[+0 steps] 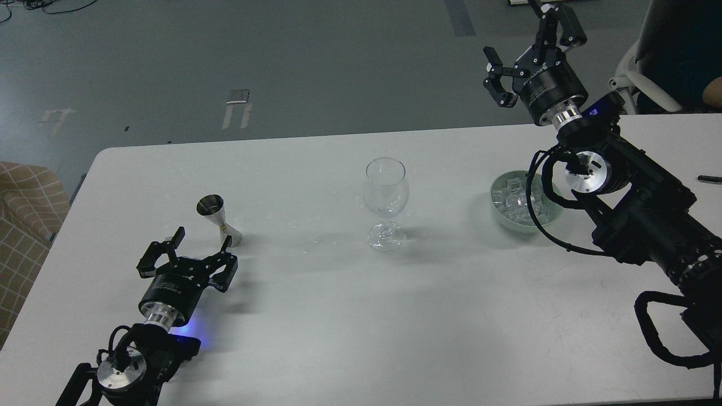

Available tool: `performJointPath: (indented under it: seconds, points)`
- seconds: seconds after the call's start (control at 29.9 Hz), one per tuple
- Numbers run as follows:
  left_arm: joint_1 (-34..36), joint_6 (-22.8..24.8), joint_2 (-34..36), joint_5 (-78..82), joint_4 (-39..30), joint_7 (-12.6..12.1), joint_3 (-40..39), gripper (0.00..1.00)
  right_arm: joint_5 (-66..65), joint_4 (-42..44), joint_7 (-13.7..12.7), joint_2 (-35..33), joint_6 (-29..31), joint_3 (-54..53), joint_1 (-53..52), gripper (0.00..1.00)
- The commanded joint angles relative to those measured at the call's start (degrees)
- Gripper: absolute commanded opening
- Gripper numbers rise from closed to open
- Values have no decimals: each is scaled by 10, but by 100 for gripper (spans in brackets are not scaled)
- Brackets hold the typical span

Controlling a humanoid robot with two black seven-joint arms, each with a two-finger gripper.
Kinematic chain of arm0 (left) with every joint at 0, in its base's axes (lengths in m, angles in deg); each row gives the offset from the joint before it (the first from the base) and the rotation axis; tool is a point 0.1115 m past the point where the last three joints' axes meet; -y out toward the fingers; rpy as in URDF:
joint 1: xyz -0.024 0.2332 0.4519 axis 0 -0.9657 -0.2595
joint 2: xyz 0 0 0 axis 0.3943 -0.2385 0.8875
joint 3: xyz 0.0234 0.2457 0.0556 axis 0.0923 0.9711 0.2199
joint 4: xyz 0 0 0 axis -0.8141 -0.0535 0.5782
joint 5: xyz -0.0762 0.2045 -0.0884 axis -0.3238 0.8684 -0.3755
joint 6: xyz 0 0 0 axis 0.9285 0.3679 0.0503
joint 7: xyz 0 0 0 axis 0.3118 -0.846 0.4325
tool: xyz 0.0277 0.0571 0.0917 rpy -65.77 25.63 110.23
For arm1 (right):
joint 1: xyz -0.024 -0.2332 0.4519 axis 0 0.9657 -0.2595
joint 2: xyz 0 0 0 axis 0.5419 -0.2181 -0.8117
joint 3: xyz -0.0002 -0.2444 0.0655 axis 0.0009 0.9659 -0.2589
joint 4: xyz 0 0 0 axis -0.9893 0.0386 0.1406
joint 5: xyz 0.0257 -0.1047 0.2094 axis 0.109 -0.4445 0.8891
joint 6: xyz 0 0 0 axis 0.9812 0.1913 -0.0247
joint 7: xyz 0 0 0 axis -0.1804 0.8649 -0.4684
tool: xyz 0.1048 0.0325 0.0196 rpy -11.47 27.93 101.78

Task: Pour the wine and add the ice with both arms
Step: 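Close the left gripper around the metal jigger and lift it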

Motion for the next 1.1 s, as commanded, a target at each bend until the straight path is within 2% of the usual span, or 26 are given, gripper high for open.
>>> performJointPath:
  seconds: [0.0, 0.57, 0.74, 0.84, 0.9, 0.97, 1.07]
  points:
    - [11, 0, -5, 1, 8, 0, 2, 90, -1, 1, 0, -1, 0, 0, 0, 100]
    - [65, 1, -21, 18, 58, 0, 4, 89, -3, 2, -1, -1, -1, 0, 1, 100]
    - [79, 1, -22, 26, 75, 2, 4, 77, -3, 2, 0, -1, -1, 0, 4, 100]
    - [82, 1, -23, 27, 80, 2, 4, 76, -3, 2, -1, -2, -1, 0, 5, 100]
    - [87, 1, -23, 26, 86, 4, 5, 68, -3, 2, -1, -3, -1, 0, 5, 100]
    - [90, 1, -24, 27, 90, 5, 5, 67, -3, 2, 0, -3, -1, 0, 6, 100]
    - [97, 1, -24, 27, 95, 7, 5, 56, -3, 2, -1, -3, -1, 0, 10, 100]
